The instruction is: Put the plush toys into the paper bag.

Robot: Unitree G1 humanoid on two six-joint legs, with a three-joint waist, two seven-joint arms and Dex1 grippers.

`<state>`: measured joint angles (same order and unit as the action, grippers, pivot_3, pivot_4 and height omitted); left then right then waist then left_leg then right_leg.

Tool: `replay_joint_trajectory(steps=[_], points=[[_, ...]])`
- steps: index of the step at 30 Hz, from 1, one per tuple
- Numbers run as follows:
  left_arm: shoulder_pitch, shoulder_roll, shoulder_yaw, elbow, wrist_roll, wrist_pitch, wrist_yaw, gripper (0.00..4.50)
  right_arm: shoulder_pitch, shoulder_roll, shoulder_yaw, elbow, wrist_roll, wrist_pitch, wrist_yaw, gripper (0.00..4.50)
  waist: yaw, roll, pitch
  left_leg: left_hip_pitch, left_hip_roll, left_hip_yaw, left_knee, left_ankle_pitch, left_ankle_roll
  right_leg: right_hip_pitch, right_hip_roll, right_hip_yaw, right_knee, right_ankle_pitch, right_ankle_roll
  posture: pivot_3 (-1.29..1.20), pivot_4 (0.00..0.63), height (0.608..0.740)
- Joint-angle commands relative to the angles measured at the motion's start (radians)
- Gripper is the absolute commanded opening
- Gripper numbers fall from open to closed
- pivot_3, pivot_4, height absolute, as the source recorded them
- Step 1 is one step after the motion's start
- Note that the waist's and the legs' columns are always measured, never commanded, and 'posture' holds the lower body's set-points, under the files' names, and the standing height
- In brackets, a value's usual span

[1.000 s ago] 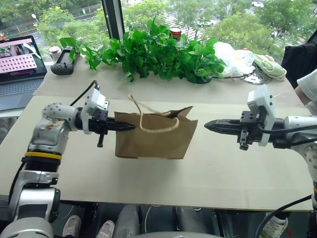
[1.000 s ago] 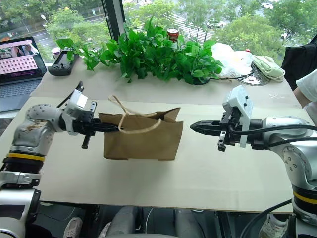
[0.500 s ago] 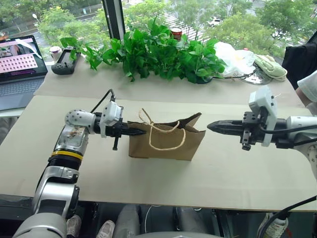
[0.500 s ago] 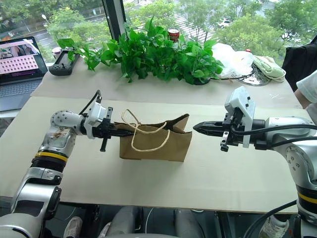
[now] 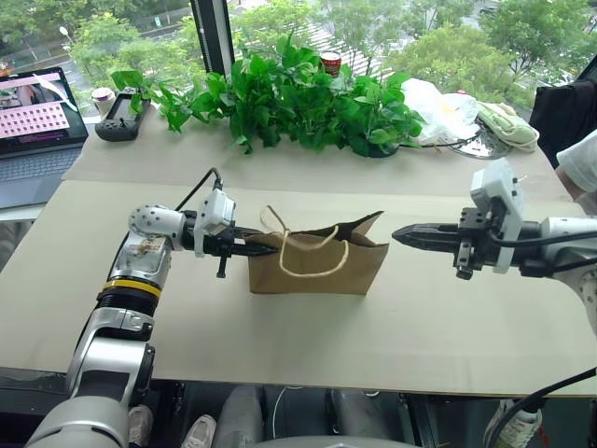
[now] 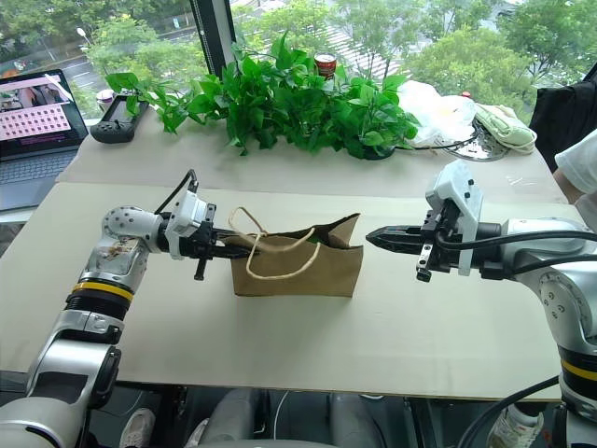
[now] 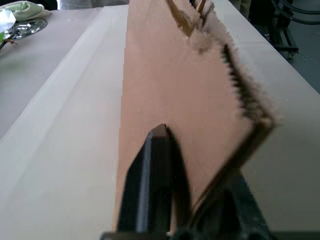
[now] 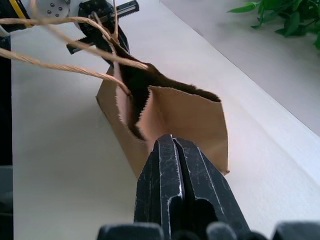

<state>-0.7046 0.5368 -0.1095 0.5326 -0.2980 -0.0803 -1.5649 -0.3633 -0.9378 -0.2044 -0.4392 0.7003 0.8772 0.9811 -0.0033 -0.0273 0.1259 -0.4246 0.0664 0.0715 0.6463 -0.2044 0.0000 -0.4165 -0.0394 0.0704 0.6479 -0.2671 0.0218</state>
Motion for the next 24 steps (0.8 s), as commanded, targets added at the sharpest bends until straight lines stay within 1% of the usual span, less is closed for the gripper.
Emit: replay_joint_trajectory(steps=[1, 3, 7, 11, 13, 15, 18, 21, 24], points=[[-0.031, 0.032, 0.002, -0.032, 0.000, 0.058, -0.012, 2.06, -0.022, -0.020, -0.008, 0.000, -0.008, -0.032, -0.001, 0.00, 0.000, 0.000, 0.000, 0.000, 0.000, 0.000, 0.000, 0.000, 0.000, 0.000, 0.000, 0.000, 0.000, 0.000, 0.000, 0.00, 0.150, 0.713], [-0.033, 0.042, 0.004, -0.044, -0.005, 0.085, -0.013, 2.68, -0.023, -0.021, -0.004, 0.001, -0.018, -0.036, -0.001, 0.00, -0.002, 0.000, 0.000, 0.000, 0.000, 0.000, 0.000, 0.000, 0.000, 0.000, 0.000, 0.000, 0.000, 0.000, 0.000, 0.00, 0.150, 0.713], [-0.033, 0.069, 0.018, -0.097, -0.026, 0.156, -0.008, 2.68, -0.027, -0.023, 0.005, 0.007, -0.034, -0.044, 0.000, 0.00, -0.003, 0.000, 0.000, 0.000, 0.000, 0.000, 0.000, 0.000, 0.000, 0.000, 0.000, 0.000, 0.000, 0.000, 0.000, 0.00, 0.150, 0.713], [-0.030, 0.125, 0.060, -0.229, -0.086, 0.320, 0.023, 2.68, -0.043, -0.040, 0.014, 0.018, -0.047, -0.051, 0.003, 0.00, -0.004, 0.000, 0.000, -0.001, 0.000, 0.000, 0.000, 0.000, 0.000, -0.002, 0.000, 0.000, 0.000, 0.000, 0.000, 0.00, 0.150, 0.713], [-0.038, 0.213, 0.104, -0.339, -0.163, 0.496, 0.018, 2.68, -0.056, -0.057, 0.015, 0.020, -0.049, -0.050, 0.011, 0.00, -0.008, 0.000, 0.000, -0.001, 0.000, 0.000, 0.000, 0.000, 0.000, -0.001, 0.000, 0.000, 0.001, 0.000, 0.000, 0.00, 0.150, 0.713], [-0.050, 0.283, 0.140, -0.409, -0.230, 0.642, 0.023, 2.68, -0.065, -0.068, 0.015, 0.021, -0.049, -0.051, 0.019, 0.00, -0.015, 0.000, 0.001, -0.001, 0.001, 0.000, 0.000, 0.000, 0.000, -0.002, 0.000, 0.000, 0.001, 0.000, 0.000, 0.00, 0.150, 0.713], [-0.034, 0.380, 0.175, -0.448, -0.291, 0.766, 0.005, 2.68, -0.070, -0.079, 0.020, 0.021, -0.046, -0.053, 0.031, 0.00, -0.015, 0.000, 0.002, 0.000, 0.001, 0.000, -0.001, 0.000, 0.000, -0.003, 0.001, 0.000, 0.001, 0.000, 0.000, 0.00, 0.150, 0.713], [-0.008, 0.462, 0.184, -0.419, -0.281, 0.765, -0.036, 2.68, -0.079, -0.085, 0.028, 0.024, -0.044, -0.054, 0.043, 0.00, -0.013, 0.001, 0.002, 0.001, 0.001, 0.000, -0.001, 0.000, 0.000, -0.002, 0.000, 0.000, 0.001, -0.001, 0.000, 0.00, 0.150, 0.713], [-0.008, 0.509, 0.181, -0.359, -0.286, 0.740, -0.050, 2.68, -0.089, -0.085, 0.039, 0.027, -0.040, -0.055, 0.061, 0.00, -0.010, 0.001, 0.002, 0.001, 0.001, 0.001, -0.001, 0.000, 0.000, -0.002, 0.000, 0.000, 0.002, -0.001, 0.000, 0.00, 0.150, 0.713]])
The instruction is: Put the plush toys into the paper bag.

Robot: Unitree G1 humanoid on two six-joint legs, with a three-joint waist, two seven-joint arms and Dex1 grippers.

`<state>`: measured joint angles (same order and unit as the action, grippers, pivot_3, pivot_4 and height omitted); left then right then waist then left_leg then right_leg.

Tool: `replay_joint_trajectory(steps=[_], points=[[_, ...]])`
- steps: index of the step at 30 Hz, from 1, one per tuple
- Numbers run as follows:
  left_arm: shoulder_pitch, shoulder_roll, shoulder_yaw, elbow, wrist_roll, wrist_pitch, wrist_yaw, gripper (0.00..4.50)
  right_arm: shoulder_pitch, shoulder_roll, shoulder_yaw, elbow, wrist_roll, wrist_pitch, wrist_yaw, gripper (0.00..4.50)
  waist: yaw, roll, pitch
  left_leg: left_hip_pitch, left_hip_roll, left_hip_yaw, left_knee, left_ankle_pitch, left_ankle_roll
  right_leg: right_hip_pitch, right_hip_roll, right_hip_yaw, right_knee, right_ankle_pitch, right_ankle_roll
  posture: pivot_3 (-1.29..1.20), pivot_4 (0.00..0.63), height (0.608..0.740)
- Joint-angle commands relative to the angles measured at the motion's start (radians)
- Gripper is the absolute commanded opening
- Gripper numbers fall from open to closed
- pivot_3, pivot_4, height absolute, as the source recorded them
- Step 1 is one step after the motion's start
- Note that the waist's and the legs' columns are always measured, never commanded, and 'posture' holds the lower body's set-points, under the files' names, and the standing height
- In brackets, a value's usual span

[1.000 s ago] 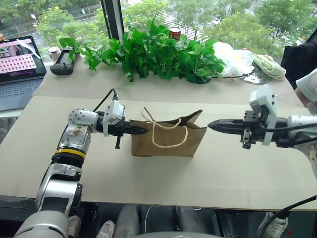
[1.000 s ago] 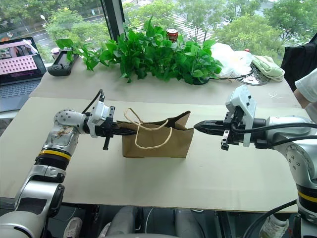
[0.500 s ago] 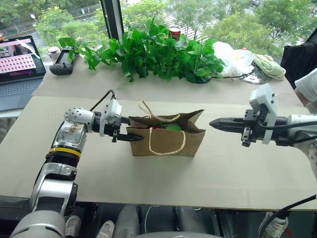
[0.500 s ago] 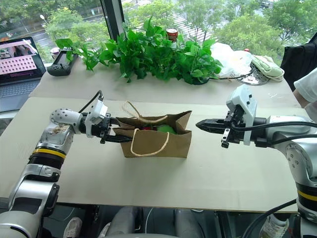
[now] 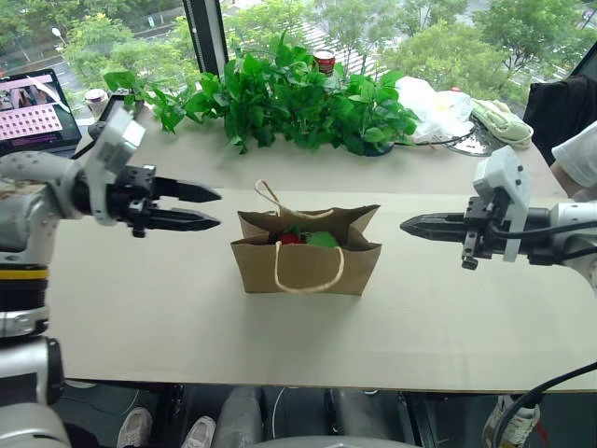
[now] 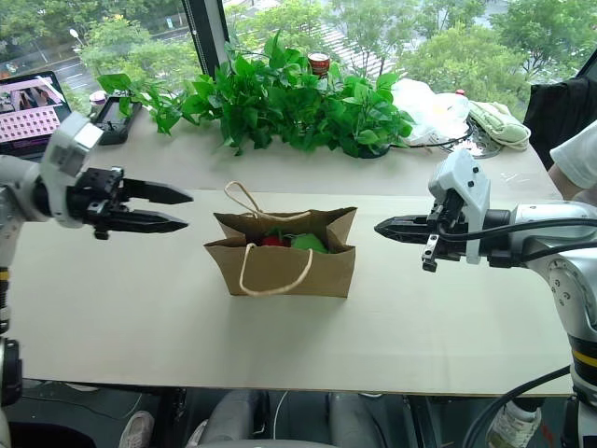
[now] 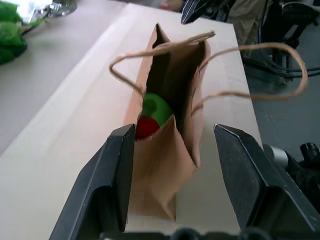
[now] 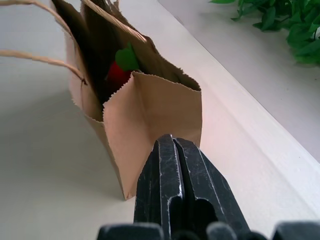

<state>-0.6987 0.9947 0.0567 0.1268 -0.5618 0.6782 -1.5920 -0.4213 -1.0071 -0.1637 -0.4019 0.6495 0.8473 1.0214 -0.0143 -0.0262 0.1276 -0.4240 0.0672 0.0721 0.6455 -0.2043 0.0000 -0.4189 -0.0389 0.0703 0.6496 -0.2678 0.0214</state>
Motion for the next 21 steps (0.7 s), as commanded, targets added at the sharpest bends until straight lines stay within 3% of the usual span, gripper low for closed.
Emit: replay_joint_trajectory(steps=[1, 21], points=[[-0.018, 0.062, 0.011, 0.065, -0.033, -0.024, -0.022, 2.68, -0.033, -0.016, 0.003, -0.010, 0.009, -0.028, 0.027, 0.00, 0.001, 0.000, 0.000, 0.000, 0.000, 0.000, 0.000, 0.000, 0.000, 0.000, 0.000, 0.000, 0.000, 0.000, 0.000, 0.00, 0.150, 0.713], [-0.056, 0.069, -0.020, 0.098, -0.087, -0.068, -0.022, 2.68, -0.073, -0.012, 0.029, 0.011, 0.000, -0.035, 0.049, 0.00, 0.004, 0.000, 0.000, -0.001, 0.000, 0.001, 0.000, 0.000, 0.000, -0.001, 0.000, 0.000, 0.000, -0.001, -0.001, 0.00, 0.150, 0.713]])
